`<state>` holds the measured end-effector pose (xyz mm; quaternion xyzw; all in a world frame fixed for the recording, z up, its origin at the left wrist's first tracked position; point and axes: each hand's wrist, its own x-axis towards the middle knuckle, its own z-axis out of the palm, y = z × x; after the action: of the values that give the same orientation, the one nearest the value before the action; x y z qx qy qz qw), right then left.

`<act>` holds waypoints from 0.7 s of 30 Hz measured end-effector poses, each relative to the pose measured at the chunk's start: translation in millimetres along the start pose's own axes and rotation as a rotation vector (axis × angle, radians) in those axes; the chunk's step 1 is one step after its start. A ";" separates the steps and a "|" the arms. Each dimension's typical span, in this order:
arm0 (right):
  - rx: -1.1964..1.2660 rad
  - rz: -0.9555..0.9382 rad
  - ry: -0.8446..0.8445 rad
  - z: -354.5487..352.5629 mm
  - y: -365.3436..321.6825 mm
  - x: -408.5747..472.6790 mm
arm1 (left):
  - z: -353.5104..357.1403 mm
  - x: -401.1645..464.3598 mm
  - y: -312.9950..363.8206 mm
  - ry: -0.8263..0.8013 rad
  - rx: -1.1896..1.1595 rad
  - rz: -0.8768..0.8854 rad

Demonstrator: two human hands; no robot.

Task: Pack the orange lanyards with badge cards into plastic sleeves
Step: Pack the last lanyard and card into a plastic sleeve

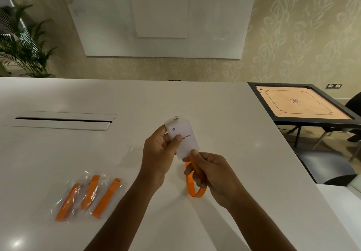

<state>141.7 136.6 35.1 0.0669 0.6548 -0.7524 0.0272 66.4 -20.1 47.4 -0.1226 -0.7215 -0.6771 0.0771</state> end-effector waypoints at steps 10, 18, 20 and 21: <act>0.121 0.085 -0.064 -2.3 -6.1 -8.4 | -2.5 -10.4 -6.3 -0.120 0.297 0.360; 0.194 0.064 -0.097 -3.3 -9.0 -10.6 | -11.8 -13.9 -17.6 -0.321 0.392 0.509; 0.202 0.064 -0.089 -2.3 -8.1 -10.6 | -13.3 -14.8 -19.4 -0.329 0.402 0.529; 0.205 0.060 -0.085 -1.5 -7.4 -10.8 | -14.1 -14.7 -19.9 -0.330 0.399 0.537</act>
<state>151.6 138.6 43.6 0.0570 0.5706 -0.8163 0.0702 74.2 -36.3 25.3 -0.3975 -0.7841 -0.4500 0.1572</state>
